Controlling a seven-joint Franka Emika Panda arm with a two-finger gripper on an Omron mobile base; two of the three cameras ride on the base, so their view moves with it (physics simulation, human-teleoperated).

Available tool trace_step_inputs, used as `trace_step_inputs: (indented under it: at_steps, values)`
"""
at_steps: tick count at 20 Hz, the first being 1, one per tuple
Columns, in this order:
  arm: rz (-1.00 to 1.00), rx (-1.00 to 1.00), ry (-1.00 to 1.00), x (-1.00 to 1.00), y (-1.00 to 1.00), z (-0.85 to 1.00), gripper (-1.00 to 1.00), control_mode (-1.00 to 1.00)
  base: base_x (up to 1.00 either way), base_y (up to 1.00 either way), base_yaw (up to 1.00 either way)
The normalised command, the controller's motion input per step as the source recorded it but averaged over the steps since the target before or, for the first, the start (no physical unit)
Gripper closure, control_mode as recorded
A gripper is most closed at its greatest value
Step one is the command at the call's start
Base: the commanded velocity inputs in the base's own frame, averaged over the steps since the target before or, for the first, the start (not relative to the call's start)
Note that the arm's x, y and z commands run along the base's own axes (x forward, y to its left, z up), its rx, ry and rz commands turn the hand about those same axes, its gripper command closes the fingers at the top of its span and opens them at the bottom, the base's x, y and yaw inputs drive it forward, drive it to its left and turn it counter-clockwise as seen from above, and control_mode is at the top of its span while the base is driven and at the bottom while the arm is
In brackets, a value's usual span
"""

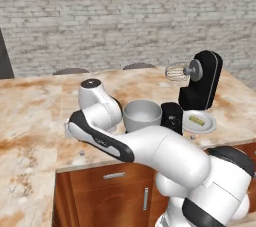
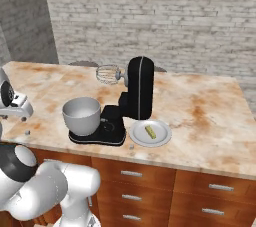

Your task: Add butter and sugar cubes to the stand mixer bowl and then turn on the stand mixer to begin making frosting.

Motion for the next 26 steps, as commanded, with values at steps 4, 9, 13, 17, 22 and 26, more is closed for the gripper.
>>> trace_step_inputs:
  at_steps: [4,9,13,17,22,26]
  values:
    - [0.0,0.0,0.0,0.22,0.18,-0.34,-1.0,-1.0,0.0,0.0,0.0]
    - [0.0,0.0,0.0,0.31,0.17,-0.33,-1.0,-1.0,0.0,0.0,0.0]
    - [0.0,0.0,0.0,0.23,0.17,-0.34,-1.0,-1.0,0.0,0.0,0.0]
    - [0.0,0.0,0.0,0.14,0.1,-0.32,-1.0,-1.0,0.0,0.0,0.0]
    - [0.0,0.0,0.0,0.16,0.03,-0.32,-1.0,-1.0,0.0,0.0,0.0]
    - [0.0,0.0,0.0,0.14,0.0,-0.27,-1.0,-1.0,0.0,0.0,0.0]
